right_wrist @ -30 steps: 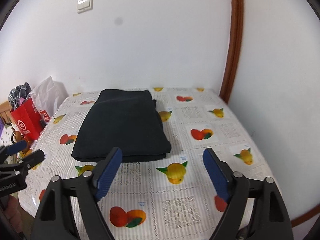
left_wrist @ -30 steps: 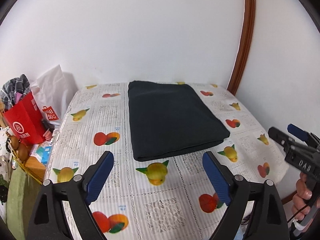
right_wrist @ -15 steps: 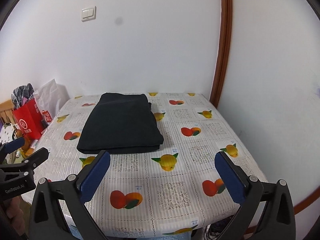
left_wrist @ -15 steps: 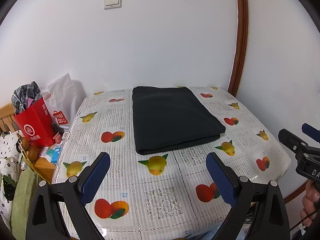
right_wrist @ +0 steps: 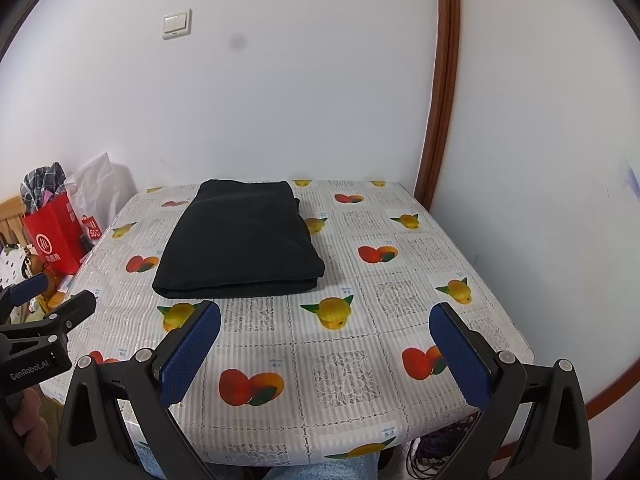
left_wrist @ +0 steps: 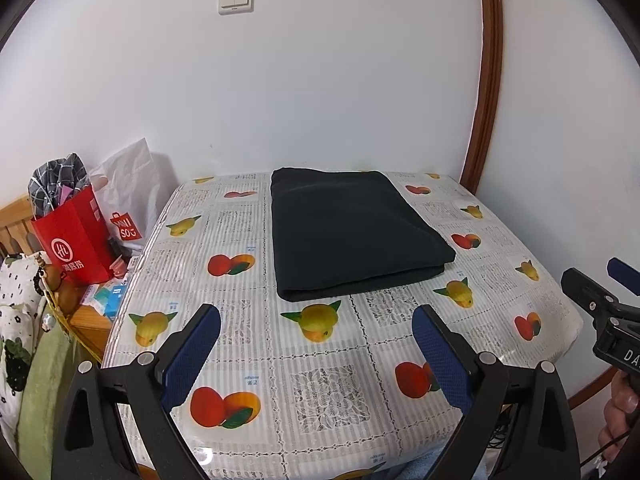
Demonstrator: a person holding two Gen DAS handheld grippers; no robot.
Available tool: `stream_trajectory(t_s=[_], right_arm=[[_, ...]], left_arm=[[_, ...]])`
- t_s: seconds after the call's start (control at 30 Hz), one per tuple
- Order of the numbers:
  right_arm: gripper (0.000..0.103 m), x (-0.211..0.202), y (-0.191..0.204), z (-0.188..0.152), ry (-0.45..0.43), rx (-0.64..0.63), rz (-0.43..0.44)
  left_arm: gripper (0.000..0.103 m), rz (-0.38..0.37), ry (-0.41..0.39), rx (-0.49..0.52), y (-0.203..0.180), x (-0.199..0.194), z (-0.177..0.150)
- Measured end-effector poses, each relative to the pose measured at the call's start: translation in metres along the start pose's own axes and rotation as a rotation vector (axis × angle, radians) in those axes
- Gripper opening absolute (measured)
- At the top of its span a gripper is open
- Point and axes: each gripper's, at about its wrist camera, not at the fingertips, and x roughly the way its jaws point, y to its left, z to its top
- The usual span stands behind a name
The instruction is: Fold small clothes
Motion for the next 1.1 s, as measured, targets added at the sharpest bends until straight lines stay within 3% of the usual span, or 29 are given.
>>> stream_trajectory(t_s=[1.1], right_arm=[[0.103,0.004,-0.006,-0.006,0.007,0.008,-0.017]], left_arm=[[0.097,0.002,0.001,-0.013,0.012,-0.002,-0.002]])
